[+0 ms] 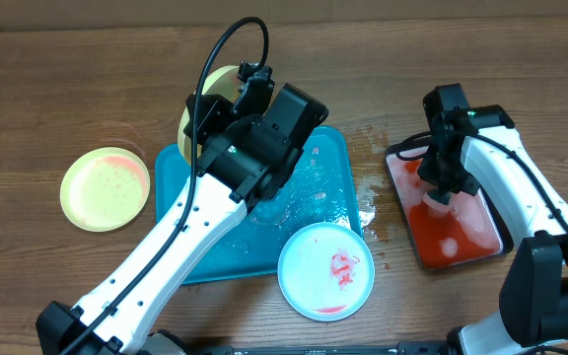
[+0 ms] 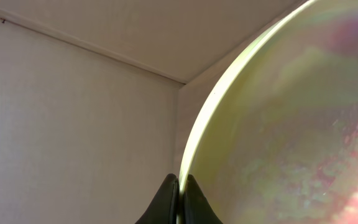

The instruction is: Clean dirty plates on tray and stack at the side

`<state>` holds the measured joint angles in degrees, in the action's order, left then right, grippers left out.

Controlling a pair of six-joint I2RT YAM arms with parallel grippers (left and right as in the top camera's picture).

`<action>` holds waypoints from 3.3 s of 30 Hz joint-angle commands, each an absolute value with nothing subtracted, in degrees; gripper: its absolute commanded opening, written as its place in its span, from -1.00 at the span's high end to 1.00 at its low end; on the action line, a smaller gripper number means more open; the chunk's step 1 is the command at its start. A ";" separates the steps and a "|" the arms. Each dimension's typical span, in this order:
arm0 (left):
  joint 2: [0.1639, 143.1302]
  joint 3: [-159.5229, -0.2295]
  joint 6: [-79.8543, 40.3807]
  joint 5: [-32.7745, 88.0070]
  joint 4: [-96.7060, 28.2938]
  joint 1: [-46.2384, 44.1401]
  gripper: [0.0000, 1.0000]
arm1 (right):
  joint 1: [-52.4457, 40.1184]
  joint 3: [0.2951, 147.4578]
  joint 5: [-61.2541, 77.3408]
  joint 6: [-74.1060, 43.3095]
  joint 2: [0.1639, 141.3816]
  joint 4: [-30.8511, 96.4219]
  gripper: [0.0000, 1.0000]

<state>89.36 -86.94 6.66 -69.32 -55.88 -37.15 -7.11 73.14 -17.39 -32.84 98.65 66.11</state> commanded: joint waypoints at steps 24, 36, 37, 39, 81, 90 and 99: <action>88.77 -88.33 7.05 -71.35 -55.11 -37.32 0.92 | -6.87 72.95 -18.41 -33.28 98.26 65.73 0.92; 88.77 -88.33 7.03 -71.33 -55.00 -37.32 0.92 | -6.87 72.95 -18.39 -33.28 98.26 65.52 0.92; 88.77 -88.33 7.03 -71.33 -55.00 -37.32 0.92 | -6.87 72.95 -18.39 -33.26 98.26 65.41 0.92; 88.77 -88.33 6.83 -71.33 -55.00 -37.32 0.92 | -6.87 72.95 -18.39 -33.26 98.26 65.28 0.92; 88.77 -88.33 6.20 -70.89 -55.00 -37.32 0.92 | -6.90 72.69 -17.28 -33.23 98.28 61.98 0.92; 88.77 -88.33 6.17 -70.91 -55.02 -37.32 0.92 | -6.90 72.69 -17.28 -33.23 98.28 61.98 0.92; 88.77 -88.33 6.20 -70.91 -55.02 -37.32 0.92 | -6.90 72.69 -17.30 -33.23 98.28 61.98 0.92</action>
